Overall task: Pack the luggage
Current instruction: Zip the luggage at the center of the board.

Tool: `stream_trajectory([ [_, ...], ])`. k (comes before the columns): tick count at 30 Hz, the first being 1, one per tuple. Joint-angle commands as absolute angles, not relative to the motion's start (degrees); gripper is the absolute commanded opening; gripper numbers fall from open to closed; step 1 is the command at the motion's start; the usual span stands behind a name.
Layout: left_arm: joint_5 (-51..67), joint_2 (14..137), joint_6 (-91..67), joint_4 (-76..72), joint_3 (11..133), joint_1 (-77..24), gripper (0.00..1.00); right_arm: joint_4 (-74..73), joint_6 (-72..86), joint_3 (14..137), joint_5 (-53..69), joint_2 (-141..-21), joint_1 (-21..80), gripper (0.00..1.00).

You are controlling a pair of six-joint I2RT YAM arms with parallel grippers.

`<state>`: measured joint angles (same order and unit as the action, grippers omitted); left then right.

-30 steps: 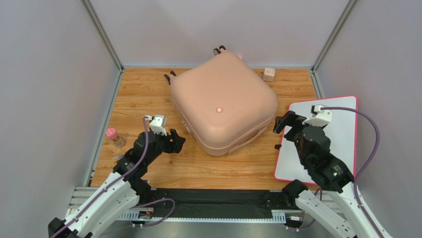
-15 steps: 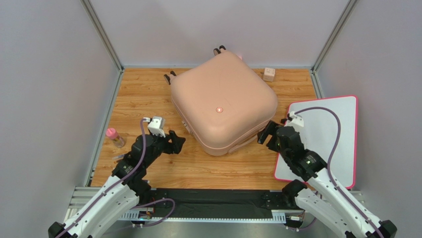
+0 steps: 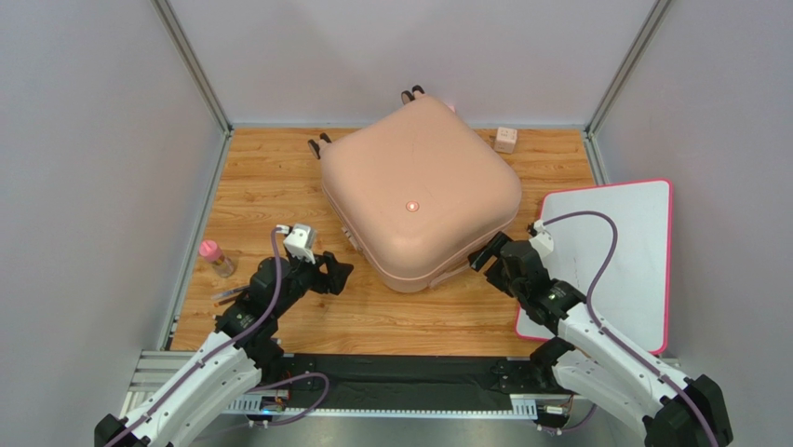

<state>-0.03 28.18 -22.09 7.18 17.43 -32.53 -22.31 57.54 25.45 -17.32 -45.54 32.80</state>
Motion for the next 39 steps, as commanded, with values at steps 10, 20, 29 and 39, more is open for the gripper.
stream_trajectory([
  [10, 2.37, 27.34, -19.51, 3.34, 16.88, -32.43, 0.83, -11.95, 63.37, 25.31, -18.19, -56.68, 33.31, 0.75],
  [20, 6.23, 27.69, -16.35, 0.26, 15.03, -32.43, 0.83, -14.49, 62.58, 28.03, -21.88, -61.08, 33.66, 0.09],
  [29, 11.33, 29.09, -11.6, -4.21, 13.1, -32.43, 0.82, -26.27, 57.31, 33.92, -30.41, -60.39, 31.3, 0.0],
  [39, 19.42, 41.82, -12.39, -23.9, 11.69, -32.52, 0.76, -24.96, 53.44, 34.01, -26.11, -60.47, 26.28, 0.0],
])
